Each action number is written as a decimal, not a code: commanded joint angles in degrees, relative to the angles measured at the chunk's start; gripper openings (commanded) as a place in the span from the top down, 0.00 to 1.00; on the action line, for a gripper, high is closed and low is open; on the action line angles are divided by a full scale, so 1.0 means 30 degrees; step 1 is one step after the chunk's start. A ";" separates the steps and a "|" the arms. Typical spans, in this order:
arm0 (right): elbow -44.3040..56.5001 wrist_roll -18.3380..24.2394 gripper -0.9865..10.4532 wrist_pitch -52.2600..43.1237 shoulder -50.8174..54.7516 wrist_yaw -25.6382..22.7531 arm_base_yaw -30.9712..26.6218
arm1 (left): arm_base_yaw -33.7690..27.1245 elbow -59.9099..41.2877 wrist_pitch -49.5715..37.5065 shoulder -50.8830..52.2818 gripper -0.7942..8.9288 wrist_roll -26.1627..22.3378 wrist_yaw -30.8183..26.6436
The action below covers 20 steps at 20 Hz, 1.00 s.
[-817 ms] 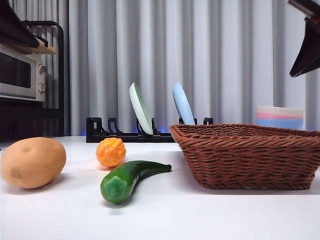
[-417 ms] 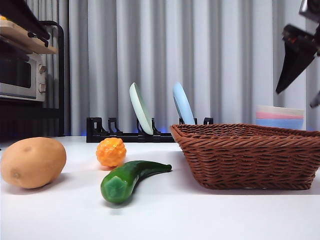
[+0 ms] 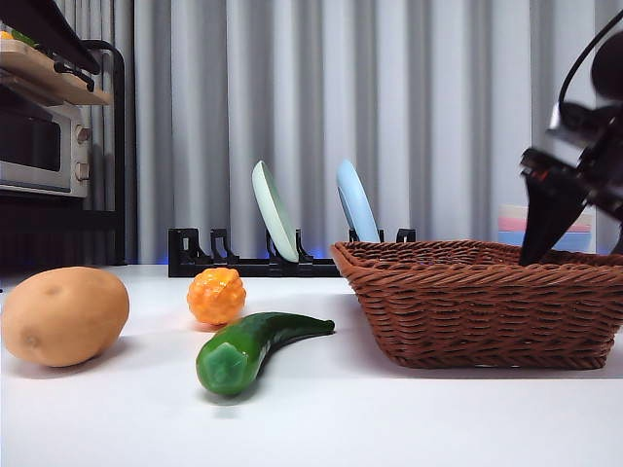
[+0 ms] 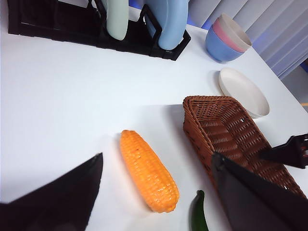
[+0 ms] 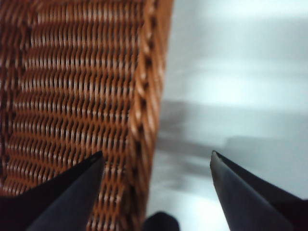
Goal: Pick up the basket,pick up the corn from the table,pick up the potato from the table,pick up the cucumber from the table,put all items into the basket
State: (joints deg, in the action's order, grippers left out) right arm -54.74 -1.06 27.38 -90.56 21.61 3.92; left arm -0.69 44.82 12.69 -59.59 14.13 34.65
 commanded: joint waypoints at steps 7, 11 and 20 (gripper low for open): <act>-0.0102 -0.1027 0.92 -0.0809 0.0197 0.0270 0.0299 | 0.0277 0.0087 0.1217 -0.0007 0.53 -0.0240 -0.0051; -0.0357 -0.1953 0.92 -0.0750 0.2127 0.0299 0.0189 | 0.1457 0.0197 0.1231 -0.0189 0.53 -0.0211 -0.0729; -0.1209 -0.2361 0.92 -0.0087 0.8145 0.0262 0.0182 | 0.6164 0.5537 0.4962 -0.6441 0.52 -0.0656 -0.6156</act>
State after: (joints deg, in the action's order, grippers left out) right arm -57.76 -7.09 27.53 -66.48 21.96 4.49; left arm 17.50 61.36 27.46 -77.62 13.28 16.51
